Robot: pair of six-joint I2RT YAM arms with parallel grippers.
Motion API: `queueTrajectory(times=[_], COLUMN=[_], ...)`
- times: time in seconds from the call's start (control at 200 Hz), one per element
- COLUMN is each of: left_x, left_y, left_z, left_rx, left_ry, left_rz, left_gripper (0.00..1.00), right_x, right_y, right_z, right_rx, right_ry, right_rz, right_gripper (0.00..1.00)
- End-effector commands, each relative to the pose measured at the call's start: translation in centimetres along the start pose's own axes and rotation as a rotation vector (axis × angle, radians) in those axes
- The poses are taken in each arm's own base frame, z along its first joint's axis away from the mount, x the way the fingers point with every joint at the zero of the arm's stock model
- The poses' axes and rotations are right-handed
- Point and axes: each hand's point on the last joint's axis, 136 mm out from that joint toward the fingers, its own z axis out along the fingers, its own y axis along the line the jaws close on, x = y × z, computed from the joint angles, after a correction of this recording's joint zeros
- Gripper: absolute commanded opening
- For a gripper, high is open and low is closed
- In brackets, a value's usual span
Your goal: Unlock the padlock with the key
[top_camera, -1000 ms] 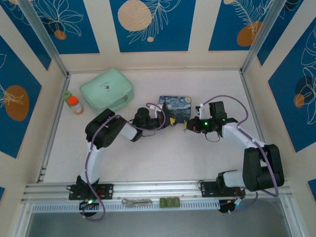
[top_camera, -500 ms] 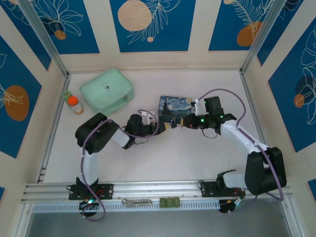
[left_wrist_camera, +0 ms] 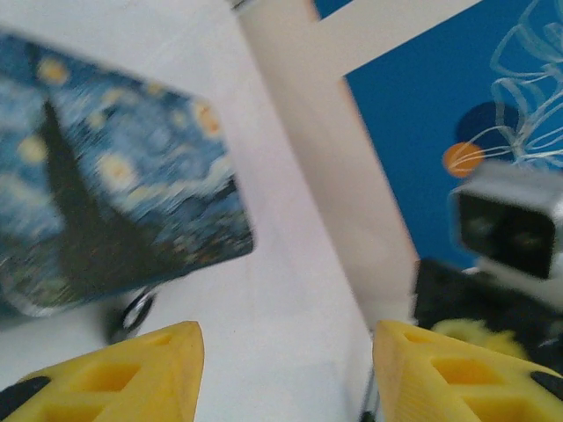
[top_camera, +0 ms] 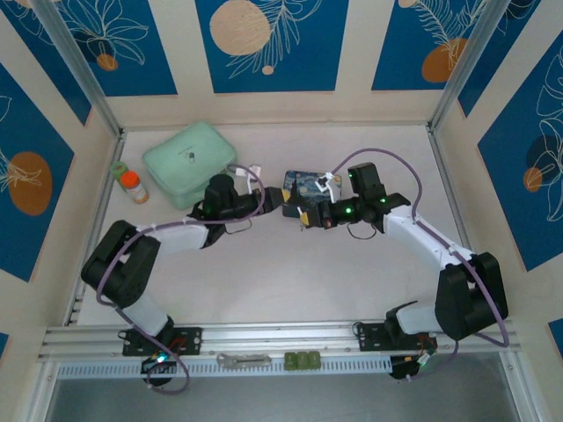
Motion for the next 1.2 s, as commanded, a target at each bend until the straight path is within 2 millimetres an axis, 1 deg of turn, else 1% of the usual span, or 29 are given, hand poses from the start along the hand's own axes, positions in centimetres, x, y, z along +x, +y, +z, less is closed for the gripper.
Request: queueTrajectory(times=[0.0,0.085,0.135,0.17,0.25,0.375,0.475,0.53,0.68,0.76,0.885,1.0,1.045,1.115,1.195], left_x=[-0.8,-1.3,-1.1,-0.8,0.3,1.3,2.1,2.6,3.0,3.0,2.8,2.0,1.6,1.3,1.3], left_y=[-2.5,-4.5,-5.3,-5.5,-5.9,-6.7,-7.0,-7.1,-6.9,-6.9,-6.6,-6.5,-6.7,-6.6,-6.6], left_z=[-0.6,-0.7,-0.7,-0.5,-0.1,0.2,0.7,1.0,1.4,1.4,1.4,1.3,1.2,1.1,1.2], left_rx=[0.092,0.180,0.216,0.226,0.239,0.278,0.290,0.294,0.299,0.296,0.280,0.266,0.265,0.256,0.255], left_ry=[0.007,-0.002,0.003,0.013,0.040,0.056,0.085,0.100,0.113,0.114,0.094,0.040,0.019,-0.006,-0.016], left_rz=[-0.007,-0.010,-0.015,-0.019,-0.020,-0.021,-0.025,-0.029,-0.040,-0.036,-0.038,-0.050,-0.048,-0.047,-0.052], left_gripper=[0.51,0.45,0.41,0.39,0.40,0.44,0.42,0.37,0.17,0.00,0.00,0.00,0.00,0.00,0.00], right_x=[-0.6,-0.9,-1.2,-1.3,-1.7,-1.9,-2.2,-2.4,-2.4,-2.4,-2.4,-2.1,-2.0,-2.1,-2.4], right_y=[2.5,2.8,2.9,3.0,3.2,2.7,2.7,2.8,2.5,2.4,2.1,1.3,1.1,1.0,1.2], right_z=[-0.2,-0.3,-0.4,-0.5,-0.5,-0.2,-0.1,-0.1,-0.1,-0.3,-0.3,-0.4,-0.6,-0.9,-1.1], right_rx=[-0.116,-0.128,-0.128,-0.132,-0.147,-0.137,-0.146,-0.153,-0.146,-0.147,-0.145,-0.103,-0.092,-0.088,-0.092], right_ry=[0.015,0.008,-0.001,-0.005,-0.014,-0.013,-0.023,-0.027,-0.033,-0.041,-0.046,-0.081,-0.106,-0.154,-0.193], right_rz=[-0.043,-0.046,-0.046,-0.046,-0.044,-0.022,-0.018,-0.020,-0.015,-0.008,0.020,0.052,0.066,0.080,0.087], right_gripper=[0.00,0.00,0.00,0.00,0.00,0.00,0.00,0.00,0.00,0.00,0.00,0.20,0.26,0.29,0.30])
